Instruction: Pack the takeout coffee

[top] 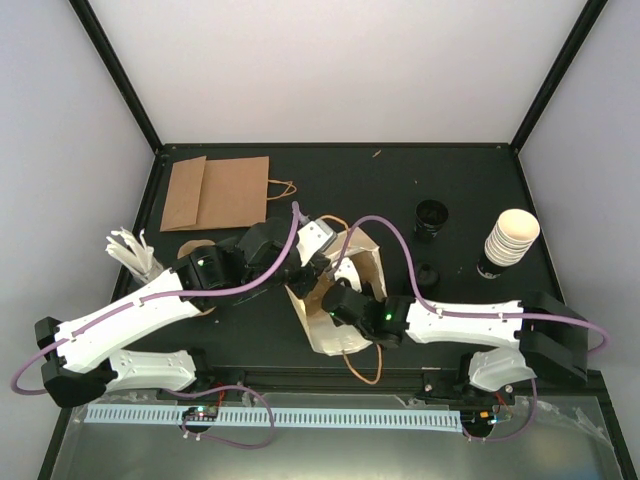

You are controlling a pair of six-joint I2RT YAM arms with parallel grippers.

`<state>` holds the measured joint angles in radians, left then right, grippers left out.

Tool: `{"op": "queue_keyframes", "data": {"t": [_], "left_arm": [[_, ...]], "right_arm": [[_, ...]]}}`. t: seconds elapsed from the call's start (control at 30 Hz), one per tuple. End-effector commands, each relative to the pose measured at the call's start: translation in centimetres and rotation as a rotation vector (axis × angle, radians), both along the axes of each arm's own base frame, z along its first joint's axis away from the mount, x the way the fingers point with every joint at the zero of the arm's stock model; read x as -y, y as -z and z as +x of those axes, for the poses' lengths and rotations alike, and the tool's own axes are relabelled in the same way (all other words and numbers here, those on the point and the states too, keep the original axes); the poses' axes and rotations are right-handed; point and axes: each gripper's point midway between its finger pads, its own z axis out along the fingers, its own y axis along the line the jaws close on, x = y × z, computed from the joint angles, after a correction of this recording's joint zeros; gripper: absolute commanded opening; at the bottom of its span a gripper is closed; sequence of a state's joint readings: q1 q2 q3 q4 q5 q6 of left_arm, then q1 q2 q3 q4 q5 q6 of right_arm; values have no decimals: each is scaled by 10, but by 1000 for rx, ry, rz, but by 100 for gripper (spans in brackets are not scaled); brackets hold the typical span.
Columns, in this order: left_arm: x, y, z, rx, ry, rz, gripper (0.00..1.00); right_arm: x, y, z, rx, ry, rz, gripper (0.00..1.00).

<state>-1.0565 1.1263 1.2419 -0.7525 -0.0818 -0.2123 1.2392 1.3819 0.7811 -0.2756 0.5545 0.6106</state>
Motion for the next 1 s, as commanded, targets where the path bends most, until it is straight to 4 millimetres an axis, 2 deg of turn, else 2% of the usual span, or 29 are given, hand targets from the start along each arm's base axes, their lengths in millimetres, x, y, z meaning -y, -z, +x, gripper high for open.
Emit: {"op": "queue_keyframes", "data": {"t": [0.0, 0.2, 0.53, 0.8, 0.97], "left_arm": [[20, -51, -14, 20, 85, -182, 2], [24, -60, -23, -2, 131, -229, 1], [19, -71, -30, -16, 141, -256, 2], [18, -79, -40, -52, 171, -306, 1], [9, -84, -42, -59, 152, -339, 2]], "right_arm": [[2, -12, 9, 117, -15, 14, 36], [1, -9, 10, 137, -45, -3, 36], [7, 25, 5, 16, -71, -81, 35], [13, 37, 2, -1, -97, -143, 35], [19, 33, -5, -31, -119, -151, 34]]}}
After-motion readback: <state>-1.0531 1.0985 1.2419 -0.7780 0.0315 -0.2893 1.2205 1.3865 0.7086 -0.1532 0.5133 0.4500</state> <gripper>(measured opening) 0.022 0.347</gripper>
